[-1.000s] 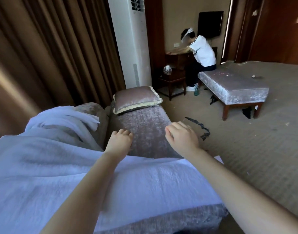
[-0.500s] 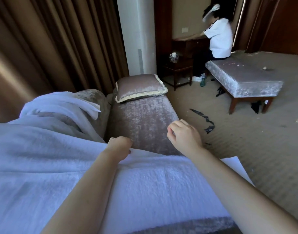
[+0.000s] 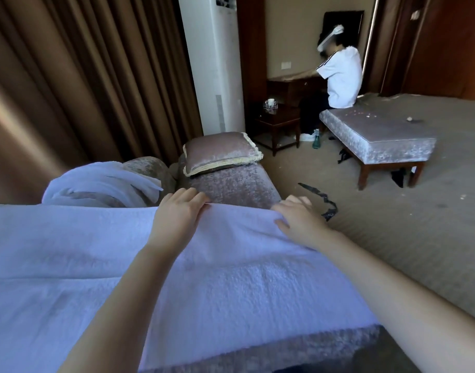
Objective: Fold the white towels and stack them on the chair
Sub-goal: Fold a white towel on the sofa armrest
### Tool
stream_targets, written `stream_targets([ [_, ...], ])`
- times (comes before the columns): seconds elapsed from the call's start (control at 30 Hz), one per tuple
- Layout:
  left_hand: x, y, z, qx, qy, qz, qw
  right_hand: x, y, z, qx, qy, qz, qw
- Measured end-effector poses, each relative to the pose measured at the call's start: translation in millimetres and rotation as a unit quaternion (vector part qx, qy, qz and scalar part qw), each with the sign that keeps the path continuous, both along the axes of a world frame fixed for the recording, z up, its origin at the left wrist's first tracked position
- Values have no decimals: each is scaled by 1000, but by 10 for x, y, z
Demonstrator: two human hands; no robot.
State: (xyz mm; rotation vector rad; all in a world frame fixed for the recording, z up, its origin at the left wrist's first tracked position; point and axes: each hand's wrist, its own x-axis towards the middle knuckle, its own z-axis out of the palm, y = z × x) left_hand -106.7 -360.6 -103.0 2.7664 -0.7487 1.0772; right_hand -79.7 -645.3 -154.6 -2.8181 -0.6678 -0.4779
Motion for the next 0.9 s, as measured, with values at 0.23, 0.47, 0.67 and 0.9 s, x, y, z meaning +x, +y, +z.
stream_targets([
  [0.23, -326, 96, 204, -36, 15, -18, 999, -237, -704, 133, -32, -122, -118, 985],
  [0.47, -832, 81, 118, -40, 13, -33, 999, -812, -990, 236, 35, -269, -107, 957],
  [0.67, -1239, 146, -91, -18, -5, -53, 998, -1348, -1126, 94, 69, -291, -76, 951],
  [0.9, -1574, 263, -530, 73, 12, -64, 995, -1783, -1137, -452, 31, -243, -42, 969],
])
